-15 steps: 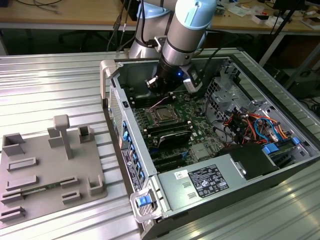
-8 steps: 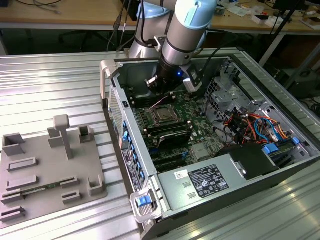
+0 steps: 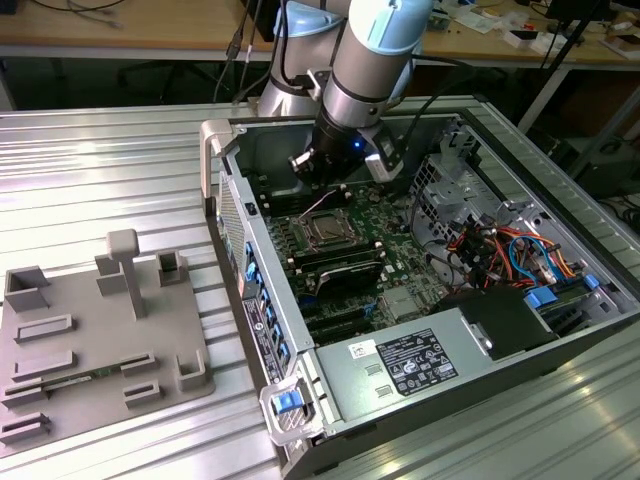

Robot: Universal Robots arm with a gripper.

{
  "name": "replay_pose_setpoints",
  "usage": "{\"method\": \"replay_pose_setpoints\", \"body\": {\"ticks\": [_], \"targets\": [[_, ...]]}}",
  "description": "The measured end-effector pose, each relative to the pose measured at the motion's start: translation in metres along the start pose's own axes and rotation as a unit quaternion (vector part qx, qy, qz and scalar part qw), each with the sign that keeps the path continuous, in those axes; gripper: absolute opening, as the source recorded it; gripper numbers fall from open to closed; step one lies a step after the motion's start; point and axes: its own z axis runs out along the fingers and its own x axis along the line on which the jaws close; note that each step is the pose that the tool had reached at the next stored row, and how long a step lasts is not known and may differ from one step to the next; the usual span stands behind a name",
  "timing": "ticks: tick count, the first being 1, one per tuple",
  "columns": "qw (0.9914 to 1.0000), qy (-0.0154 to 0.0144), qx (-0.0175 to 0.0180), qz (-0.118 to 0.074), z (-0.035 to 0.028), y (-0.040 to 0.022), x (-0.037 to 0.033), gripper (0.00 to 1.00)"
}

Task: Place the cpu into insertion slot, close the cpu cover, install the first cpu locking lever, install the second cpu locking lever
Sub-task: 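Install the first cpu locking lever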

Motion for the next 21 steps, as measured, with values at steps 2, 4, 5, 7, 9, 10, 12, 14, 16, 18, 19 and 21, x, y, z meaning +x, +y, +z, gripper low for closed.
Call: {"method": "replay_pose_setpoints", "body": {"ticks": [2,4,5,7,9,10,12,14,16,18,19,21], "targets": [[1.00000,-0.0003,-0.0028,0.000,0.0001,0.0003,0.0000,0.11],[1.00000,-0.0002,-0.0028,0.000,-0.0005,0.0004,0.0000,0.11],[1.00000,-0.0002,-0.0028,0.000,-0.0011,0.0005,0.0000,0.11],[1.00000,-0.0001,-0.0010,0.000,-0.0036,0.0009,0.0001,0.11],[1.00000,0.0000,0.0003,0.000,-0.0042,0.0011,0.0003,0.11],[1.00000,0.0001,0.0020,0.000,-0.0043,0.0011,0.0004,0.11],[0.99997,0.0008,0.0080,0.000,-0.0044,0.0010,0.0007,0.11],[0.99987,0.0014,0.0157,0.000,-0.0043,0.0009,0.0008,0.11],[0.99986,0.0016,0.0167,0.000,-0.0044,0.0008,0.0008,0.11],[0.99984,0.0017,0.0179,0.000,-0.0046,0.0006,0.0010,0.11],[0.99981,0.0018,0.0193,0.000,-0.0048,0.0004,0.0010,0.11],[0.99974,0.0021,0.0225,0.000,-0.0051,-0.0001,0.0010,0.11]]}}
